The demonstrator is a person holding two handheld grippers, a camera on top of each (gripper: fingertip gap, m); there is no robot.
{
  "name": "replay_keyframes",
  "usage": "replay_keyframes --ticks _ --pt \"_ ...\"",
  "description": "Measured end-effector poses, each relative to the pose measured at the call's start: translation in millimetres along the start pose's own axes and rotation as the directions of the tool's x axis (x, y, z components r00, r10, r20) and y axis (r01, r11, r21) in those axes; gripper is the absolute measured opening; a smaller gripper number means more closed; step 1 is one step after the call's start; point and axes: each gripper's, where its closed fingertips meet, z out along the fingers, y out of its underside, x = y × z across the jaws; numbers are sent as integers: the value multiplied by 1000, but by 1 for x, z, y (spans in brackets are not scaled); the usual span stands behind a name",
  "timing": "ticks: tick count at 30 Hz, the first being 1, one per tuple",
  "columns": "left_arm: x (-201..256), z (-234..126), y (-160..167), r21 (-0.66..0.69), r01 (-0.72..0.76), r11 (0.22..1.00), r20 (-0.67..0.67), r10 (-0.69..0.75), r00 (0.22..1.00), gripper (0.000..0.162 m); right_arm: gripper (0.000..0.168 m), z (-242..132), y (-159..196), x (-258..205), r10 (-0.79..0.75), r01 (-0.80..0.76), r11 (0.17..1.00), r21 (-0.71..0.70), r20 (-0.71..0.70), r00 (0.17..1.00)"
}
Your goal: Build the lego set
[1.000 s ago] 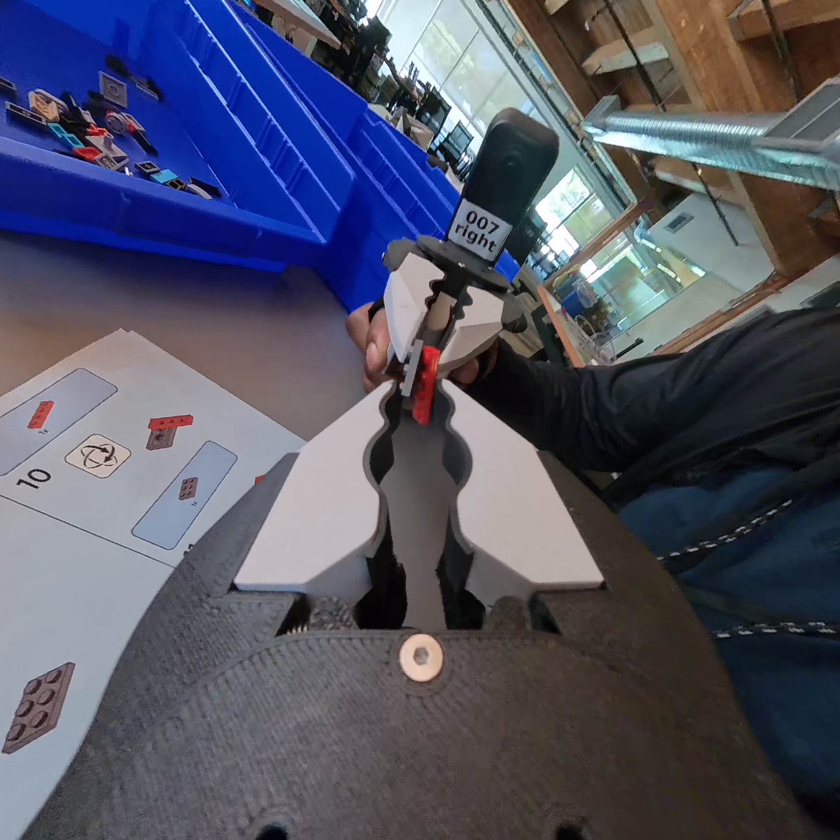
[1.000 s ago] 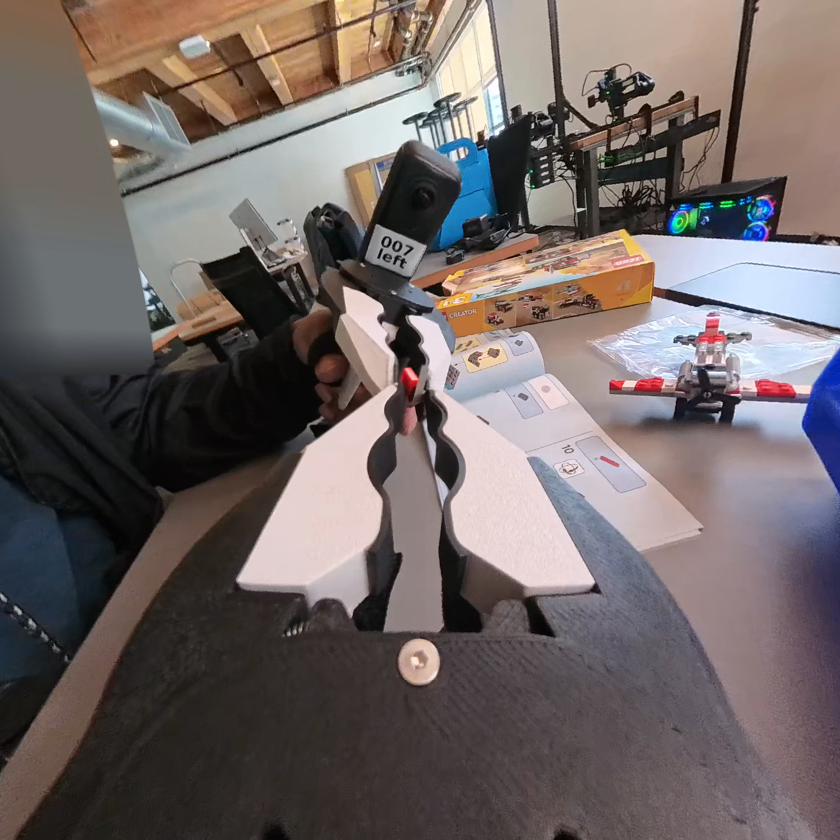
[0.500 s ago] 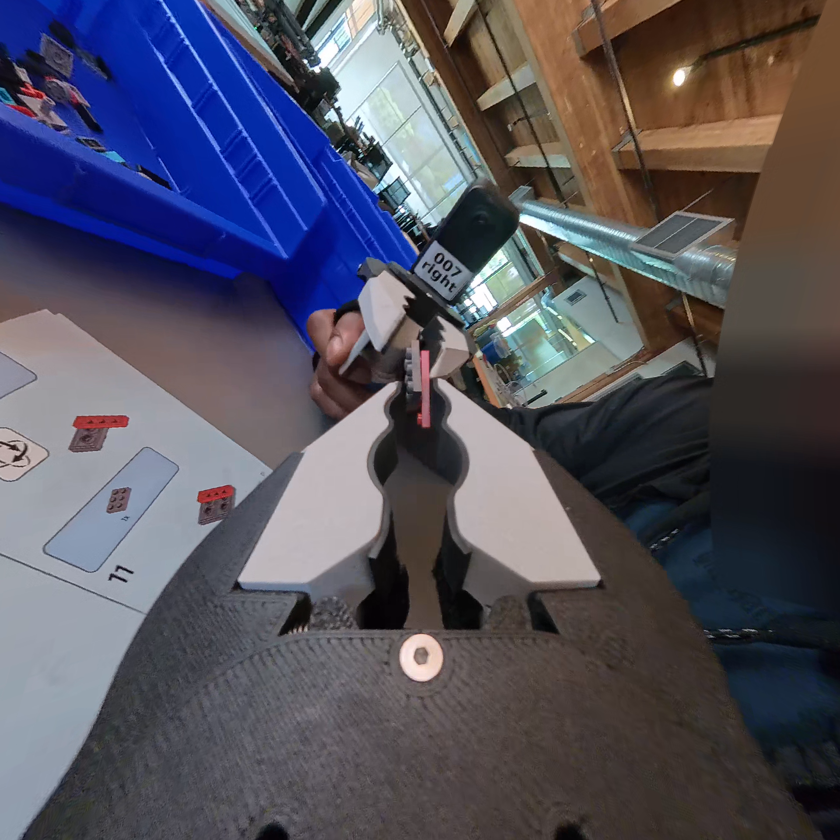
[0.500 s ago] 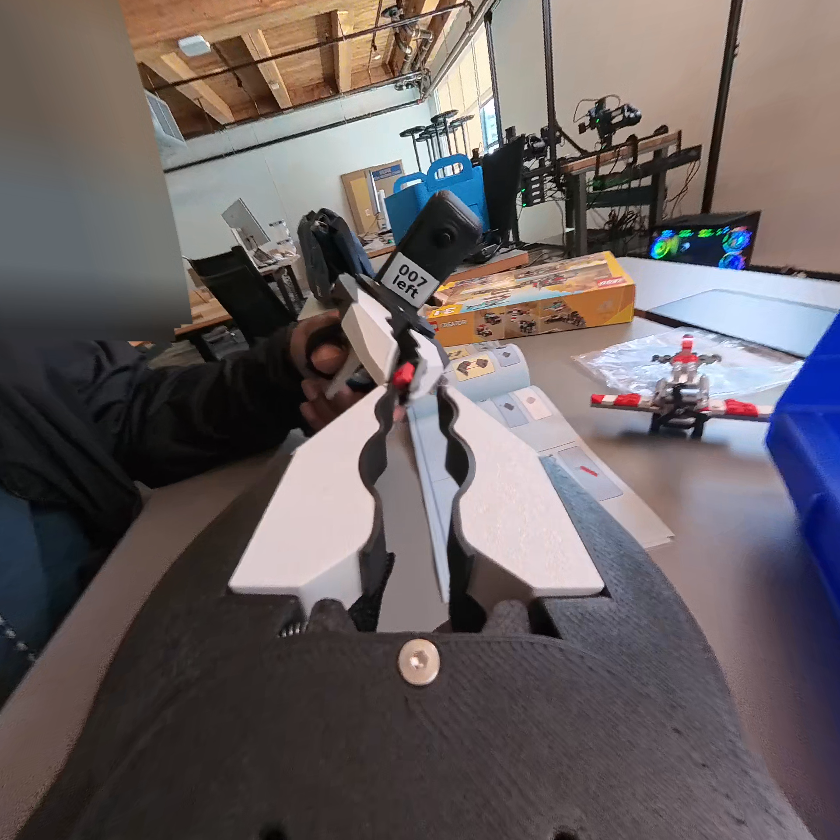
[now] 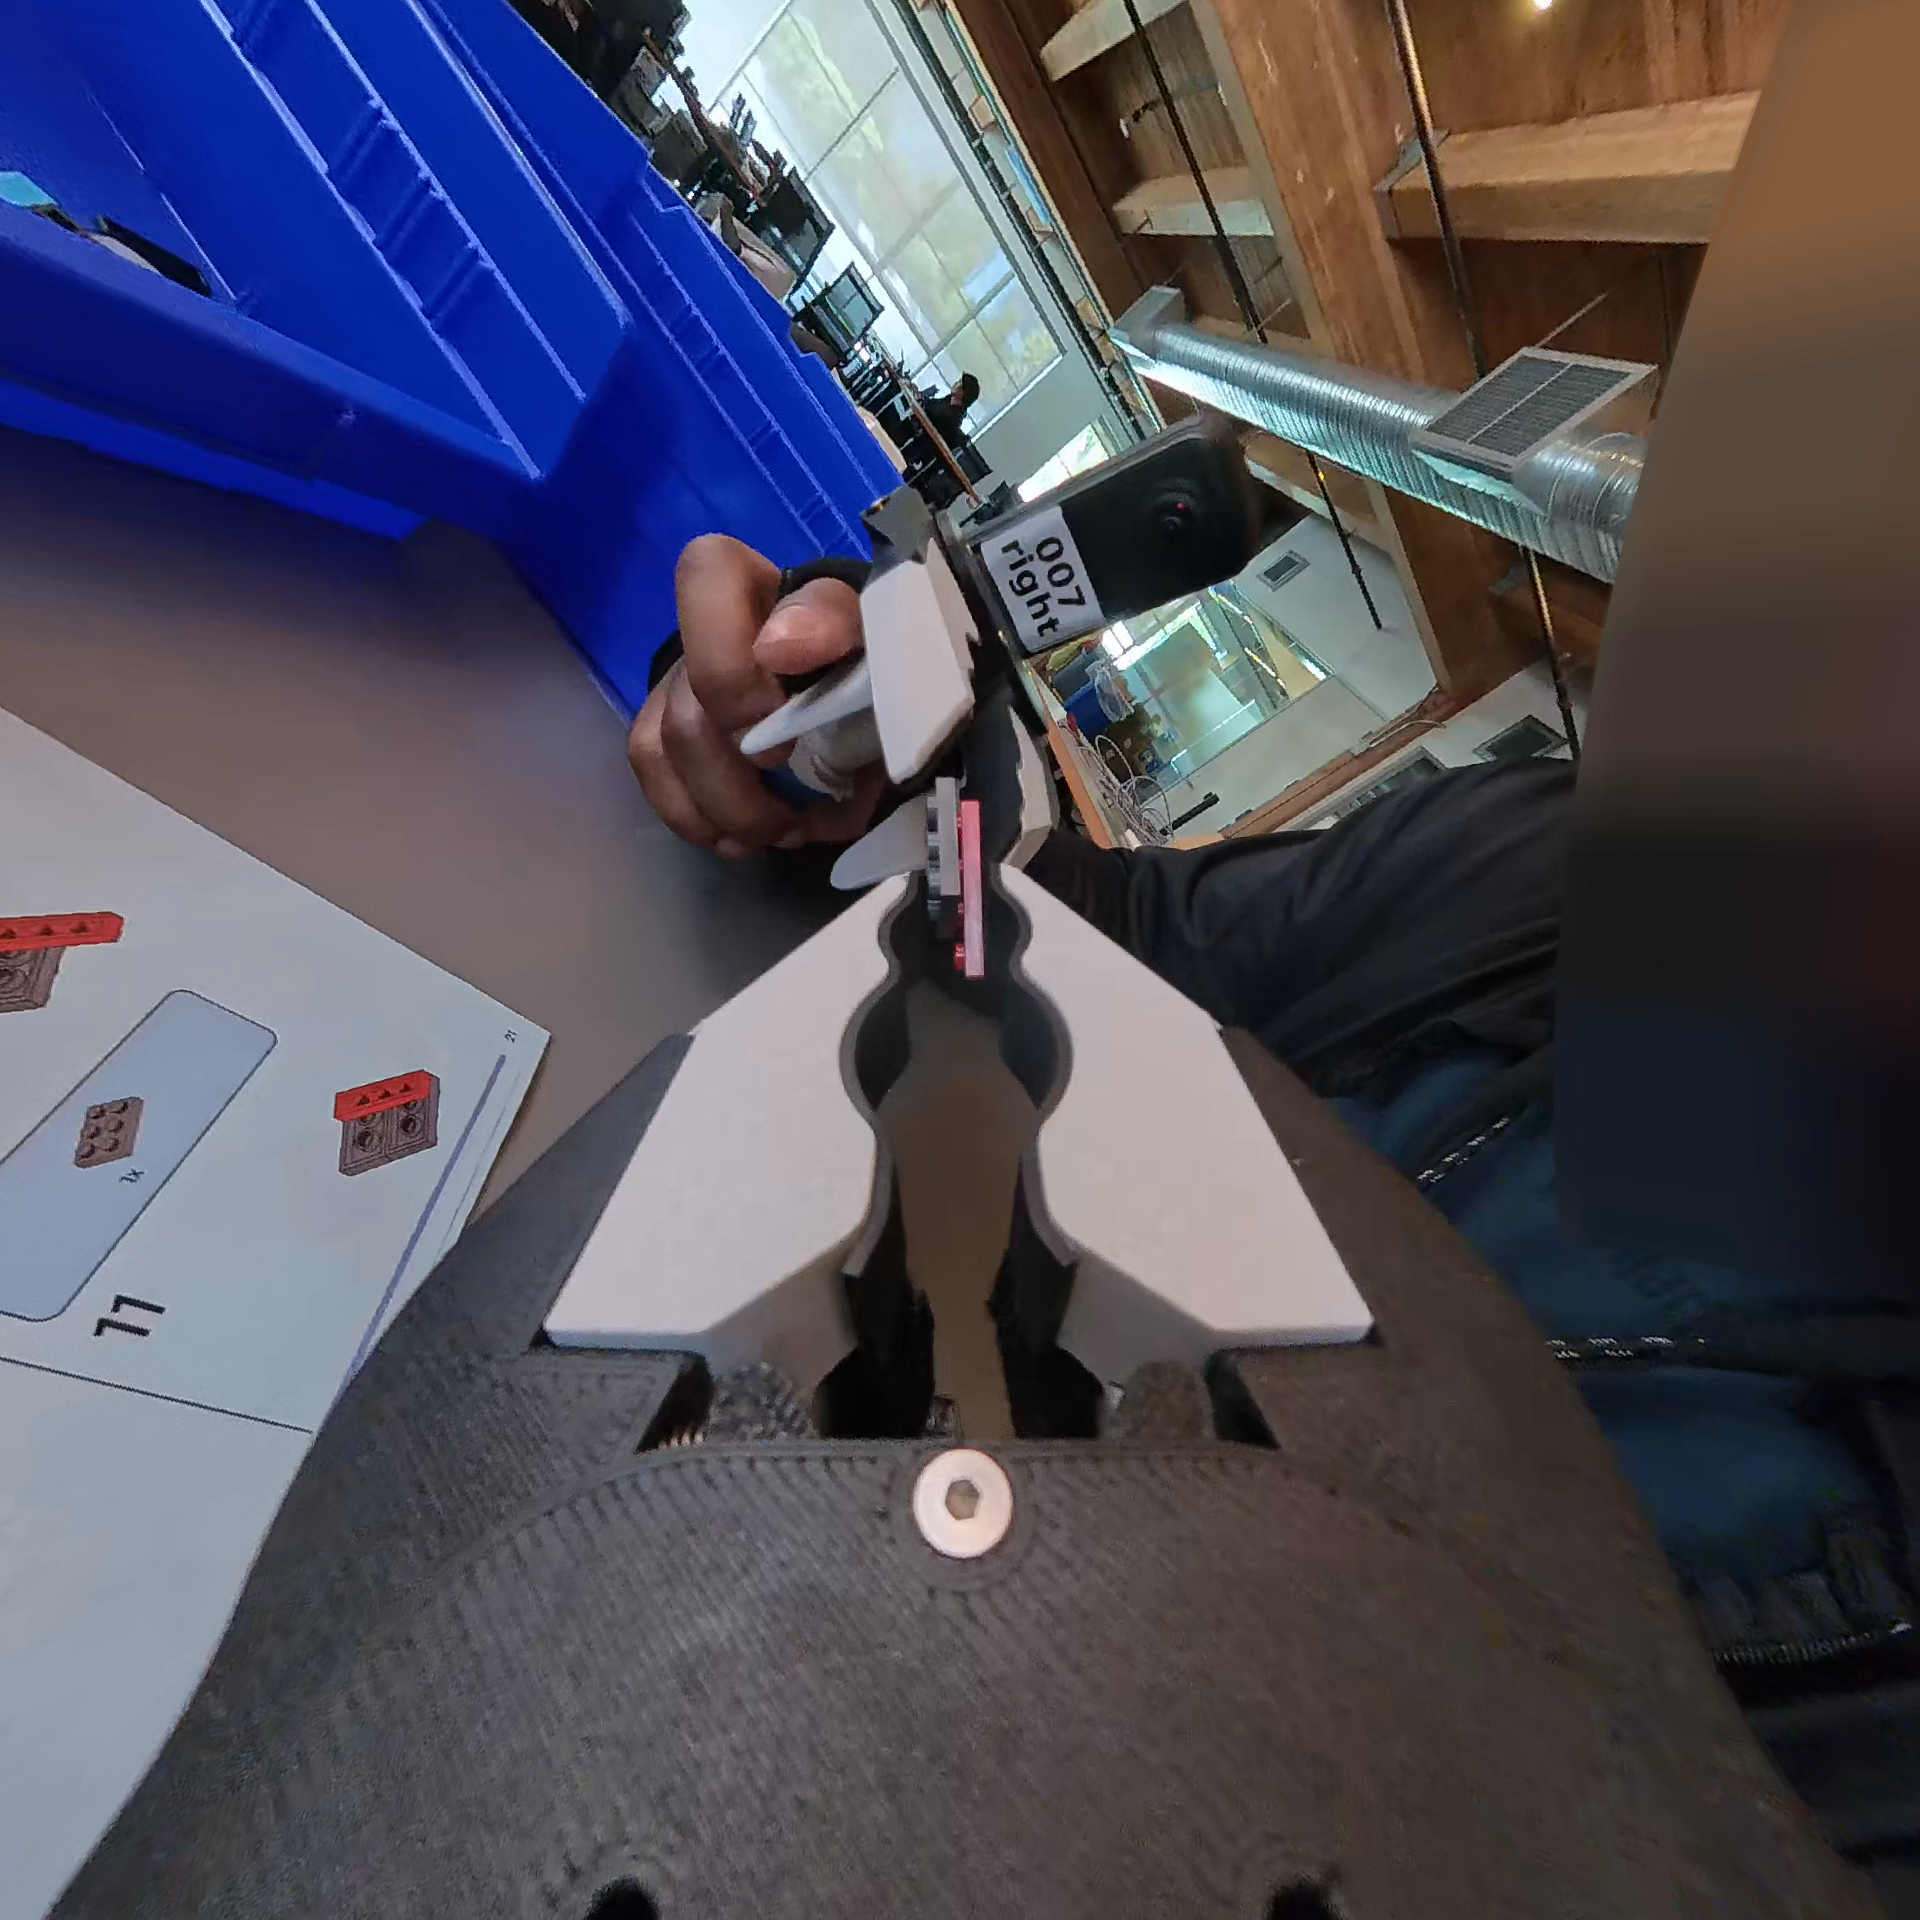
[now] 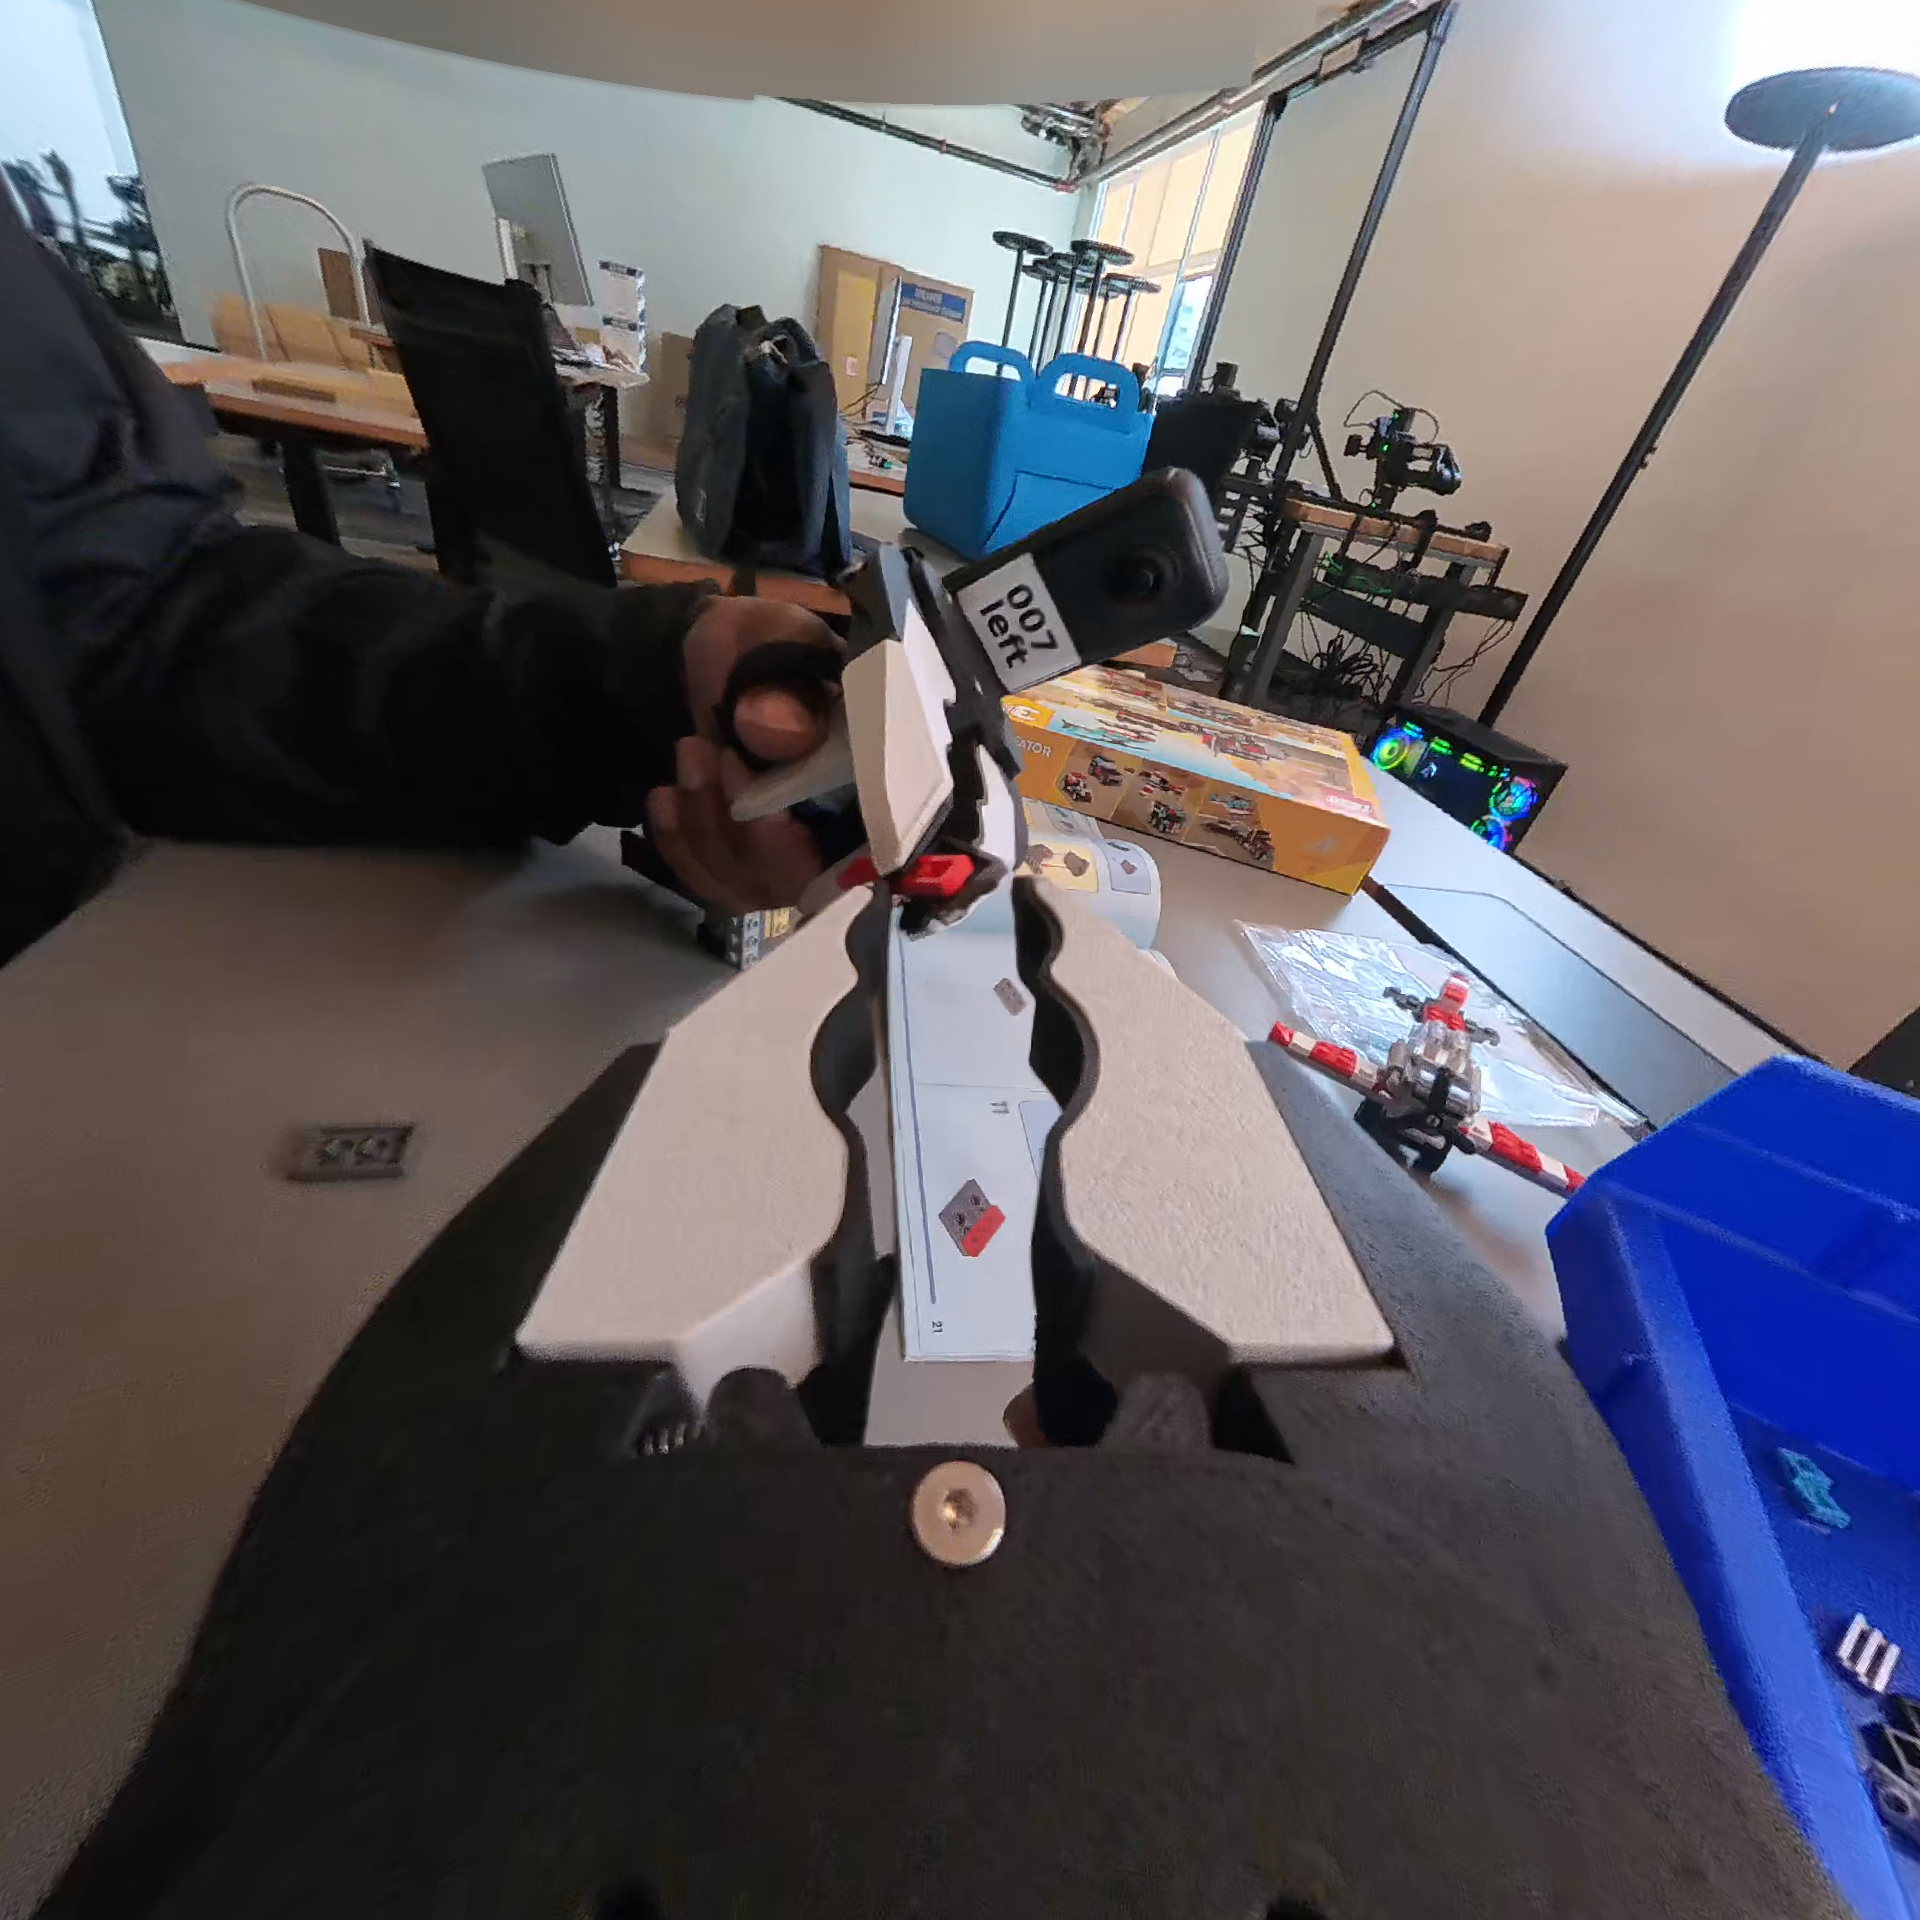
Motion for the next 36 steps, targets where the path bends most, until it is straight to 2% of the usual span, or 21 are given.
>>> replay_keyframes --ticks 11,25,28,31,36 --pt "2 0 6 -36 -10 999 -1 10 1000 9 19 2 1 -7 -74 74 997 -22 20 997" --pt "-6 -7 -16 106 71 992 4 -71 997 9 16 7 2 13 18 -19 1000 -1 -129 991" --pt "-7 -10 -26 172 103 980 -6 -103 995 9 28 6 -3 14 2 4 999 36 -174 985" --pt "-9 -12 -30 203 113 973 6 -117 993 9 43 12 -3 16 -92 98 995 12 -239 967" --pt "-12 -10 -31 218 115 969 30 -124 992 9 53 12 -3 19 -222 217 975 -51 -331 917"
